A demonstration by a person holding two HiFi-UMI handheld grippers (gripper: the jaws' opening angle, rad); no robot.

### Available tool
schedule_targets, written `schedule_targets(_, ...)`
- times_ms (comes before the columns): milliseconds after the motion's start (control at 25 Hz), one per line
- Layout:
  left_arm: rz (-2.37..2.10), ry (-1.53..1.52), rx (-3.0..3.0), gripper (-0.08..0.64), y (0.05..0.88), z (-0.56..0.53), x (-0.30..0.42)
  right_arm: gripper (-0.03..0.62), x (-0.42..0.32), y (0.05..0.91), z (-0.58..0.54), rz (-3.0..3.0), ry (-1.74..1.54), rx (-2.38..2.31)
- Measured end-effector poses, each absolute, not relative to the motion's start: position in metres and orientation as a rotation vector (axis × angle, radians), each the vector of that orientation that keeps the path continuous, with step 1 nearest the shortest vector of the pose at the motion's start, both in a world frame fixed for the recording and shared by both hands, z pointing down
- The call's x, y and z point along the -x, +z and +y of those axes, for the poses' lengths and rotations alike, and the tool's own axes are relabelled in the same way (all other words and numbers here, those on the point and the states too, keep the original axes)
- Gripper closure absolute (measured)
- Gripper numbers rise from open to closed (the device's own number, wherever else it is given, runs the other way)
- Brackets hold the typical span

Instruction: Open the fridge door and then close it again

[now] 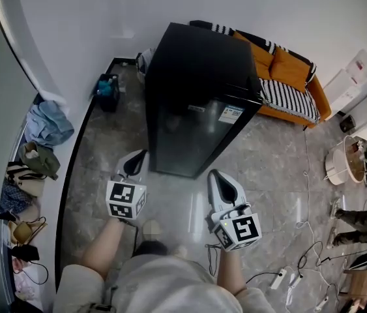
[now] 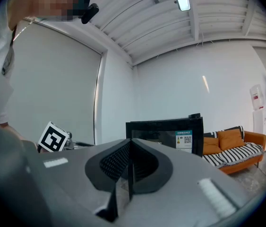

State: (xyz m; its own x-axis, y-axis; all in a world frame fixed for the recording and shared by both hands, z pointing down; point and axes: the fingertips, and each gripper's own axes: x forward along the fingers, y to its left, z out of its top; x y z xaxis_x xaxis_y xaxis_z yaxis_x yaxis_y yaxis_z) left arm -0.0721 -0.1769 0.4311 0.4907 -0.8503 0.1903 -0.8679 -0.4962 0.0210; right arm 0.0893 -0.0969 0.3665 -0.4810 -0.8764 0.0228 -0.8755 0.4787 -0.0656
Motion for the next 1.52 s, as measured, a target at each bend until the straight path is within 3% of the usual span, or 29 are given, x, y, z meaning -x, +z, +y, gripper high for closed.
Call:
schedule_targets(800, -1.615, 0.102, -2.712, 0.558, 0.365, -0.051, 0.05, 0.592, -0.101, 0.337, -0.018, 2.708, 0.0, 1.496)
schedule_targets(1520, -1.606, 0.031, -2.739, 0.558, 0.349, -0.007, 0.027, 0.594, -0.117, 0.328, 0.023, 2.705, 0.05, 1.483)
